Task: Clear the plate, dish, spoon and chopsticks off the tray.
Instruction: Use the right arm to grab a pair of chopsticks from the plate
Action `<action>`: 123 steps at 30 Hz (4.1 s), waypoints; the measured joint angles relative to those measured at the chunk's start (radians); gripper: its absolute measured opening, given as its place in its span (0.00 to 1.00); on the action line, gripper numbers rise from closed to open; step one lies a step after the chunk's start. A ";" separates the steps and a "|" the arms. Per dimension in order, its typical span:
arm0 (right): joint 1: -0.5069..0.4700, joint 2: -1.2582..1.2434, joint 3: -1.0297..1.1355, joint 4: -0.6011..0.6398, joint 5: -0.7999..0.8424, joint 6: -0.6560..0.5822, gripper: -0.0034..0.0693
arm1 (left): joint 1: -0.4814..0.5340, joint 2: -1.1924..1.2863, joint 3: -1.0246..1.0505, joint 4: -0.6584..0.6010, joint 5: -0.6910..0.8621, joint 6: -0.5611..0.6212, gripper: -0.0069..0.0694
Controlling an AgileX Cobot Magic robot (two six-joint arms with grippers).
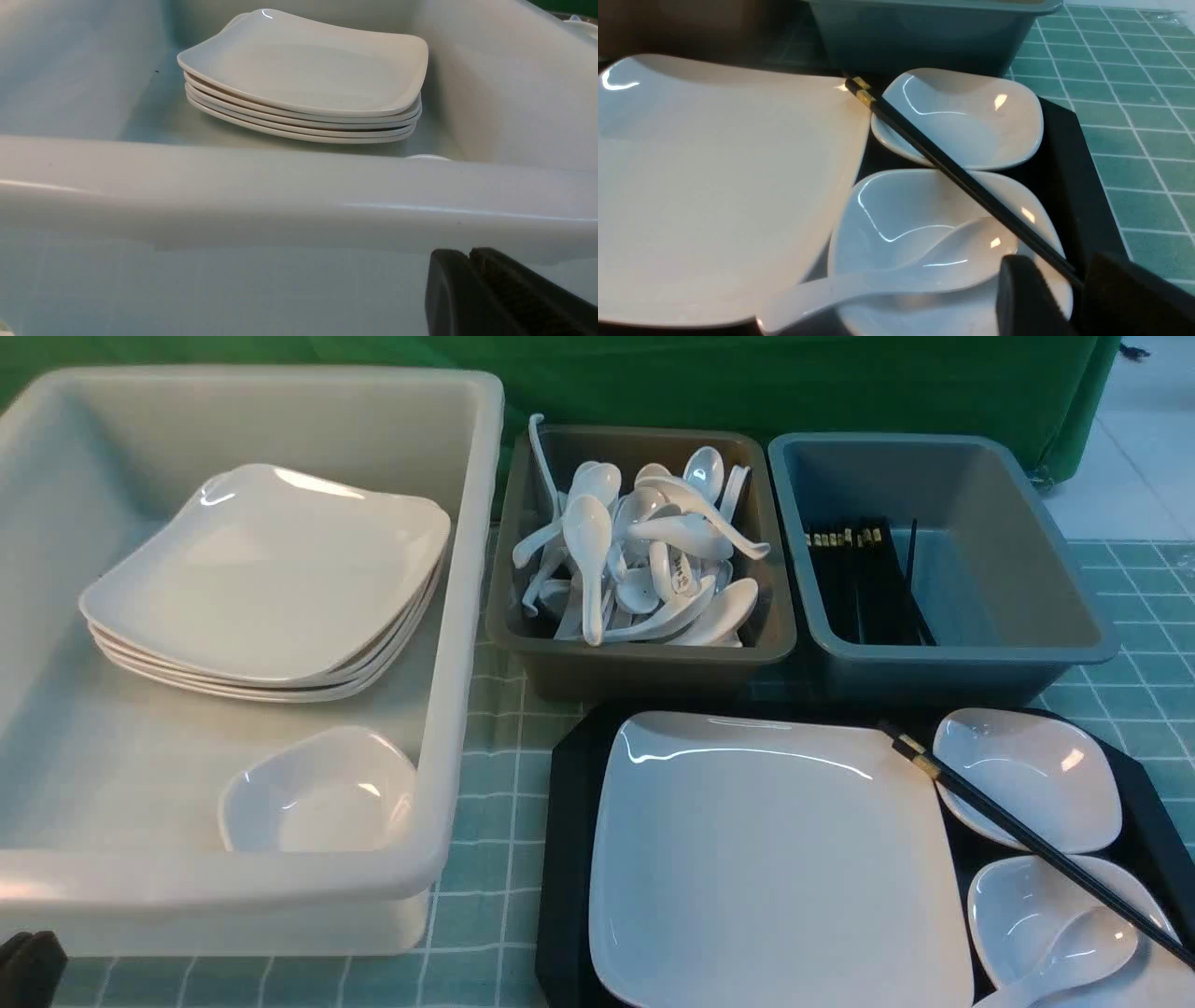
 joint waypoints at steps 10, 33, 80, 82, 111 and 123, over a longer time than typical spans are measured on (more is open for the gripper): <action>0.000 0.000 0.000 0.000 0.000 0.001 0.38 | 0.000 0.000 0.000 0.000 0.000 0.000 0.11; 0.000 0.000 0.000 0.000 0.000 0.007 0.38 | 0.000 0.000 -0.001 -0.553 -0.297 -0.165 0.11; 0.232 1.146 -0.915 -0.065 0.486 -0.082 0.34 | -0.328 0.656 -0.668 -0.525 0.303 0.535 0.11; 0.232 1.288 -0.995 -0.113 0.540 -0.109 0.36 | -0.328 0.574 -0.668 -0.533 0.318 0.541 0.11; 0.041 1.819 -1.168 0.160 0.449 -0.439 0.54 | -0.328 0.343 -0.668 -0.506 0.375 0.548 0.11; 0.041 1.819 -1.169 0.139 0.434 -0.472 0.54 | -0.328 0.343 -0.668 -0.506 0.373 0.545 0.11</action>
